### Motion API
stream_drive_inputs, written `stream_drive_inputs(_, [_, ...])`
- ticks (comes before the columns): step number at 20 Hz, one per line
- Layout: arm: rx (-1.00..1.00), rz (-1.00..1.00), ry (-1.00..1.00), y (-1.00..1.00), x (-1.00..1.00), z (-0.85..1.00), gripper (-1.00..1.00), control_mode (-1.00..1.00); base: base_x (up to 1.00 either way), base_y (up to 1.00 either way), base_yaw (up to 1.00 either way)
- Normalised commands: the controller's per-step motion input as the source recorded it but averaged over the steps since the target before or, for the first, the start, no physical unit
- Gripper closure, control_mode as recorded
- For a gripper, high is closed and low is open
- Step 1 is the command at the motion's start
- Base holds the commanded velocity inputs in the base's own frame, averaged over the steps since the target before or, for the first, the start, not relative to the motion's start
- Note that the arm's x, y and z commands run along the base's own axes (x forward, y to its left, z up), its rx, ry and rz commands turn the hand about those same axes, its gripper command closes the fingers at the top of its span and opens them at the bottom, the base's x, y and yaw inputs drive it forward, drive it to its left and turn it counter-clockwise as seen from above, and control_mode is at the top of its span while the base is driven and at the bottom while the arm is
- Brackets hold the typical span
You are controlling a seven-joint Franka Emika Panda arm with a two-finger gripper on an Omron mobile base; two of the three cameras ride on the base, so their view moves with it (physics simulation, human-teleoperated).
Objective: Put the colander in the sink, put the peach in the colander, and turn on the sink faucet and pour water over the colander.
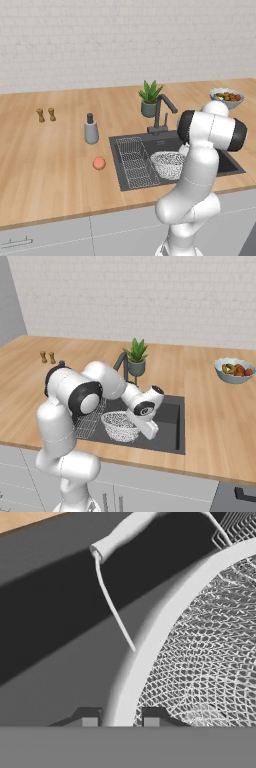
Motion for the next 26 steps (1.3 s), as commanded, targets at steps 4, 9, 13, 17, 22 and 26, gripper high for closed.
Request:
stream_drive_inputs(4, [0.00,0.00,-0.06,-0.01,-0.08,0.07,-1.00,-1.00,0.00,0.00,0.00])
stream_drive_inputs(9, [0.00,0.00,-0.10,0.00,-0.13,0.38,-1.00,-1.00,0.00,0.00,0.00])
stream_drive_inputs(13, [0.00,0.00,-0.06,-0.02,-0.18,0.58,-1.00,-1.00,0.00,0.00,0.00])
stream_drive_inputs(17, [0.00,0.00,-0.01,-0.16,-0.39,0.67,-1.00,-1.00,0.00,0.00,0.00])
stream_drive_inputs(22, [0.00,-0.05,-0.01,-0.09,-0.72,0.49,-1.00,-1.00,0.00,0.00,0.00])
stream_drive_inputs(26, [0.00,-0.17,0.00,0.01,-0.76,0.46,-1.00,-1.00,0.00,0.00,0.00])
